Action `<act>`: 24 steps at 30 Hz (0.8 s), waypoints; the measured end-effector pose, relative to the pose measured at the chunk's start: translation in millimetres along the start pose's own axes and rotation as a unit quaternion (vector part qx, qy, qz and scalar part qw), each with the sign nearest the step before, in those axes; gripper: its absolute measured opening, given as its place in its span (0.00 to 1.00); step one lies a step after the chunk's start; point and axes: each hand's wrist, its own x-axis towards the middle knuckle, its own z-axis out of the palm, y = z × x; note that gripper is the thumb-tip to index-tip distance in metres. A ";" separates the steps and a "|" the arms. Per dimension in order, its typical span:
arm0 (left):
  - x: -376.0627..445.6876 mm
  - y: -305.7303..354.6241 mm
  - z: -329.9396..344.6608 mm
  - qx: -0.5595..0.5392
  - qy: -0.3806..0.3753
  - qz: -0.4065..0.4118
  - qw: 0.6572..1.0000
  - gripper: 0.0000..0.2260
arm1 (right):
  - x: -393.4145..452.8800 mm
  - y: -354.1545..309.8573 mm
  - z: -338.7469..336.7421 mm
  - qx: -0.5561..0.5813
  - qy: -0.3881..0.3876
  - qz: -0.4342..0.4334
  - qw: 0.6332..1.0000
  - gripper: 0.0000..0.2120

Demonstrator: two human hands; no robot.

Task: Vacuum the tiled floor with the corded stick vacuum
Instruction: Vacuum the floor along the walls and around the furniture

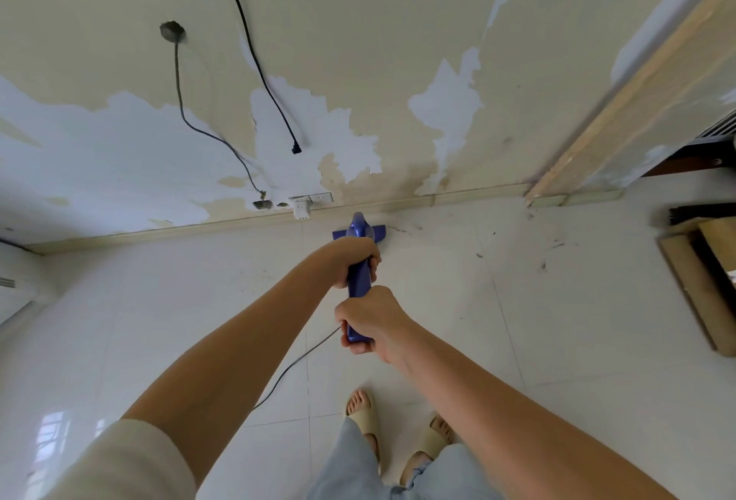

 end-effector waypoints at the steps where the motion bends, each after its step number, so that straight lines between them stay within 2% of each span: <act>1: 2.5 -1.2 -1.2 0.002 0.005 0.000 1.000 0.08 | 3.3 1.6 2.5 -0.004 0.003 0.002 1.000 0.06; 5: 16.4 -7.3 -2.0 -0.013 0.022 0.007 1.000 0.06 | 18.3 7.2 1.8 -0.041 0.014 -0.002 0.999 0.10; 12: 24.9 -8.3 11.2 -0.020 0.007 0.030 0.999 0.05 | 17.1 8.5 -22.1 -0.083 0.013 -0.006 0.996 0.08; 19: 20.0 -11.1 57.9 -0.004 0.023 0.056 0.998 0.07 | 9.6 27.1 -52.3 -0.067 0.107 -0.017 0.992 0.14; 24: 14.1 -29.3 106.0 0.022 -0.001 0.057 0.998 0.03 | -24.4 48.9 -86.2 -0.065 0.129 -0.011 0.989 0.08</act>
